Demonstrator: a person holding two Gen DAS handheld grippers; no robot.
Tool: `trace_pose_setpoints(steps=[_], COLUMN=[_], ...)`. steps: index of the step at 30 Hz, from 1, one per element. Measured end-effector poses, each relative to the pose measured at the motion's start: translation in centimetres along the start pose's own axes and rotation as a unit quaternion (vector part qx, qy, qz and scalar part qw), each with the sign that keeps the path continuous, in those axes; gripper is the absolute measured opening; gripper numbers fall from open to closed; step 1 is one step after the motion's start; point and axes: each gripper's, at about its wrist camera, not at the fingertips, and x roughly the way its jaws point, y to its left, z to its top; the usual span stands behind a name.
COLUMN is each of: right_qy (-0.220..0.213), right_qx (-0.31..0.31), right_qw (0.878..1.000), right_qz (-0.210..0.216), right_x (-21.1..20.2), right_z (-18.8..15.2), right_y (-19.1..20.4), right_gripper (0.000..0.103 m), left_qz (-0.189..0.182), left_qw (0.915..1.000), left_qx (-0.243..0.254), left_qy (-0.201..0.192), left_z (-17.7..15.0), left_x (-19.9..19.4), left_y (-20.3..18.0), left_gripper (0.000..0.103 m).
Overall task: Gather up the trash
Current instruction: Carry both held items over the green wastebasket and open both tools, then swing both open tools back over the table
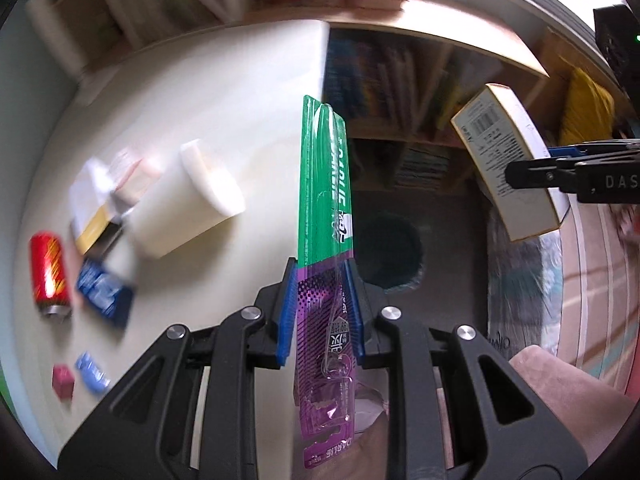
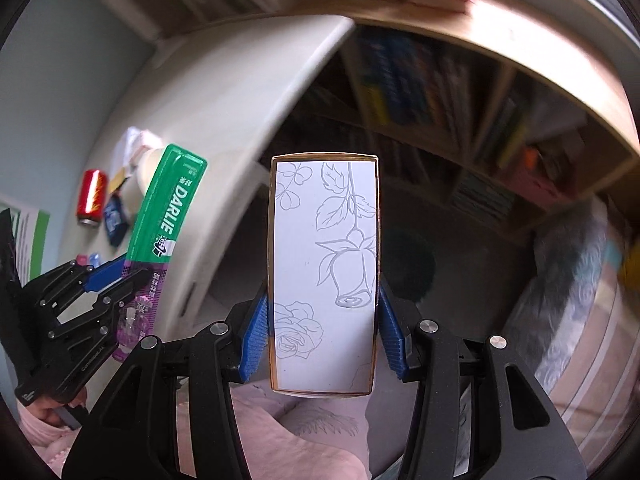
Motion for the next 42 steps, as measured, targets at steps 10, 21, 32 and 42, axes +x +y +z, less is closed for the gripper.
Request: trace_pose_setpoints(steps=[10,21,32,42], right_qy=[0.032,0.078,0.089,0.083], right_qx=[0.097,0.153,0.166,0.170], right_qw=[0.995,0.985,0.982,0.982], right_qz=[-0.003,0.016,0.020,0.021], right_x=[2.6,7.2,10.7,9.3], right_z=[-2.4,-3.2,-1.8,-1.6], right_y=[-8.3,-12.6,-14.1,-15.6], right_gripper=[0.050,0.050,0.076,0.076], left_qz=[-0.040,-0.038,-0.020,-0.014], left_qw=[0.9917,0.9768,0.9705,0.9736], left_qx=[0.100,0.159,0.177,0.171], left_qy=[0.071,0.138,0.163,0.150], left_z=[3.2,5.6,6.9,8.1], left_x=[6.2,12.2,16.3,16.1], left_y=[-8.4,-12.7,-14.5,-14.8], left_gripper=[0.020,0.020,0.073,0.076])
